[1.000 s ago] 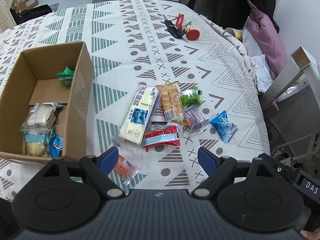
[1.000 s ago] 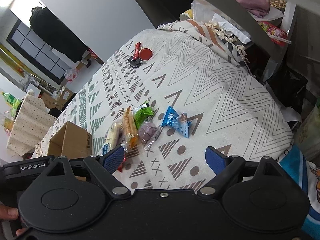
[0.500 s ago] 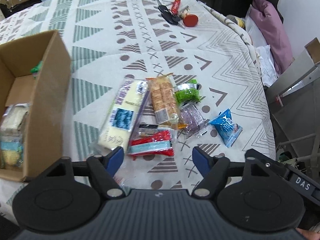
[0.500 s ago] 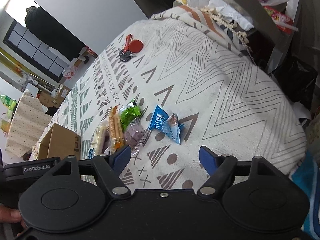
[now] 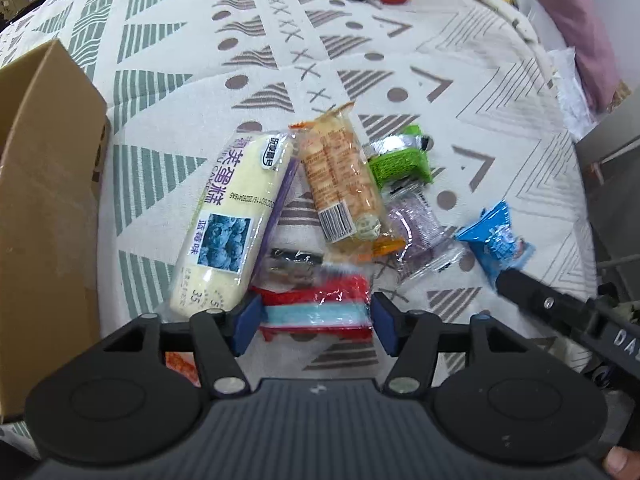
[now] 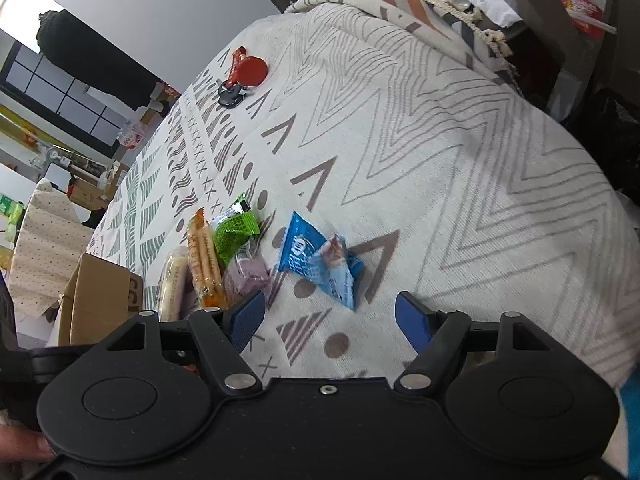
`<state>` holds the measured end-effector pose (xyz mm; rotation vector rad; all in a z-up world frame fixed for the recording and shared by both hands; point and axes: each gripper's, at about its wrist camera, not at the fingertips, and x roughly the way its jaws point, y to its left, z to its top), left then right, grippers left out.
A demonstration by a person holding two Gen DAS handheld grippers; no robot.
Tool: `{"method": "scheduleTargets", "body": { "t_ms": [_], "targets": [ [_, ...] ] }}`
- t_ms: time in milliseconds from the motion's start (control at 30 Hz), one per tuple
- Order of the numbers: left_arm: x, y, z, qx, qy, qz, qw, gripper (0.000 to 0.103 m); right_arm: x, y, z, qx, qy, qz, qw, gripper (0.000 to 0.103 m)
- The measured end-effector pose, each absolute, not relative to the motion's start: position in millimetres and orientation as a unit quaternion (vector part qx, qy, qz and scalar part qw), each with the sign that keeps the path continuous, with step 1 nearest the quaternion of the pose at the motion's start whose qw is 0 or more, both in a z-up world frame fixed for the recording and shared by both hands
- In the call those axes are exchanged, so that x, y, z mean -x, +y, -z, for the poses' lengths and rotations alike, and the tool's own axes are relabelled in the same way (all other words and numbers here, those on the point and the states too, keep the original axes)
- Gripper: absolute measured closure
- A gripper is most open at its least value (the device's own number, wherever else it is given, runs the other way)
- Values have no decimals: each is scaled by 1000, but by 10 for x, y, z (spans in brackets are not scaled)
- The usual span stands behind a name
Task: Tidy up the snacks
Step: 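Grasp the red-wrapped bar with the left tool while the right tool grasps a blue candy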
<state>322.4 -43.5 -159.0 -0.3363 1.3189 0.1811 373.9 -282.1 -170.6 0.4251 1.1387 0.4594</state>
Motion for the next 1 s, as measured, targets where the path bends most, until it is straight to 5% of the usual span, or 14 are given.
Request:
{"method": "scheduleTargets", "body": {
  "t_ms": [200,400,467,533,600,1000],
  "targets": [
    [-3223,-482,1668,143,612,-80,774,45,-3817,-2753,1757,-201,525,-222,797,31],
    [-3228,-456,1677,139,621,-79,768,57,-3918,-2723,1780,-205,514,-222,803,31],
    [-3224,-440,1662,143,620,-80,767,59,-3944,-2694,1791,-197,511,-221,807,36],
    [-3218,-431,1646,148,619,-80,768,60,-3945,-2676,1799,-179,511,-216,813,59],
    [-3194,-433,1615,150,616,-81,769,61,-3932,-2713,1810,-178,513,-212,813,66],
    [-3026,-445,1369,158,603,-68,779,80,-3620,-2824,1620,-200,518,-212,805,69]
  ]
}}
